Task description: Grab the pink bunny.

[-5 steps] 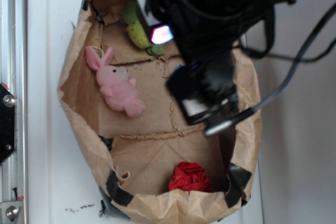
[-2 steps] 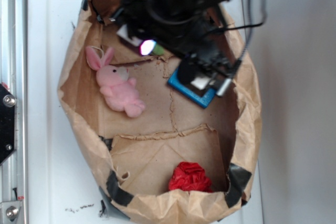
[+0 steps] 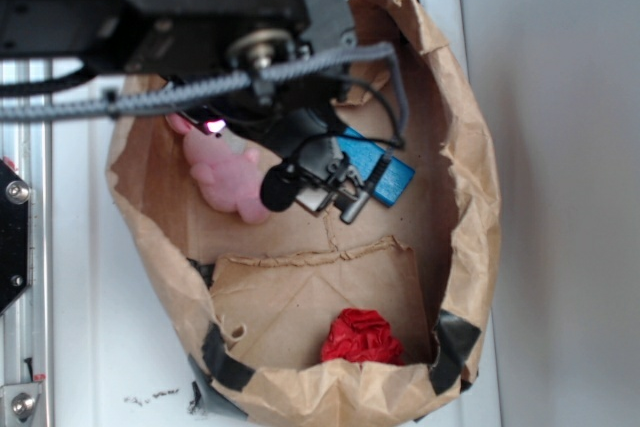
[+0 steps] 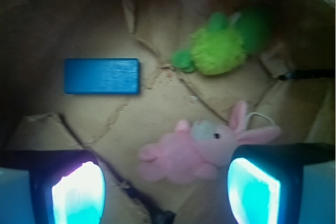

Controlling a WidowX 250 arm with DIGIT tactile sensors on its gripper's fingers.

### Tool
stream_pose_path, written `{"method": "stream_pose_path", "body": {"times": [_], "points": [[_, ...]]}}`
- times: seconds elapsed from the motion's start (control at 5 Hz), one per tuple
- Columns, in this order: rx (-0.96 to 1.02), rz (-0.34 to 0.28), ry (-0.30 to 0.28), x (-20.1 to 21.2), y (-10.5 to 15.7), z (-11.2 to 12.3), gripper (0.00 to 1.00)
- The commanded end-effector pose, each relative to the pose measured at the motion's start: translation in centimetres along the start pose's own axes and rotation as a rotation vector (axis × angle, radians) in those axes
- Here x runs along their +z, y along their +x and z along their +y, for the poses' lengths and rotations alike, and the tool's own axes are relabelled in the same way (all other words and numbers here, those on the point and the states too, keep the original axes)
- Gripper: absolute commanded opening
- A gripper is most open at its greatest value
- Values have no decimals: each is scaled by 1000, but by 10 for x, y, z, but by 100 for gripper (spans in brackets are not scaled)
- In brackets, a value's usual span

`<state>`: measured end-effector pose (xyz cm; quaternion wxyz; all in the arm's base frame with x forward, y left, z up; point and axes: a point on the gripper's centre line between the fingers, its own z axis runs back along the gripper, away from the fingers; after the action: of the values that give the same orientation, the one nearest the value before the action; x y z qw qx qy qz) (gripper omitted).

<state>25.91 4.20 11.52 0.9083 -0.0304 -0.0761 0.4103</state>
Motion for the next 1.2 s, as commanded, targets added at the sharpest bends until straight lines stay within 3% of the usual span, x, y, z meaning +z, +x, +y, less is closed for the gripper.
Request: {"method": "stream_pose_path", "body": {"times": [0.0,0.4,0.8,1.0], "points": [[-70,-55,9,17,-8,11,100],[-70,-55,9,17,-8,11,100],[-544,-95,-78,-6,0,-8,100],[-675,-81,-78,-4,2,-11,100]]}}
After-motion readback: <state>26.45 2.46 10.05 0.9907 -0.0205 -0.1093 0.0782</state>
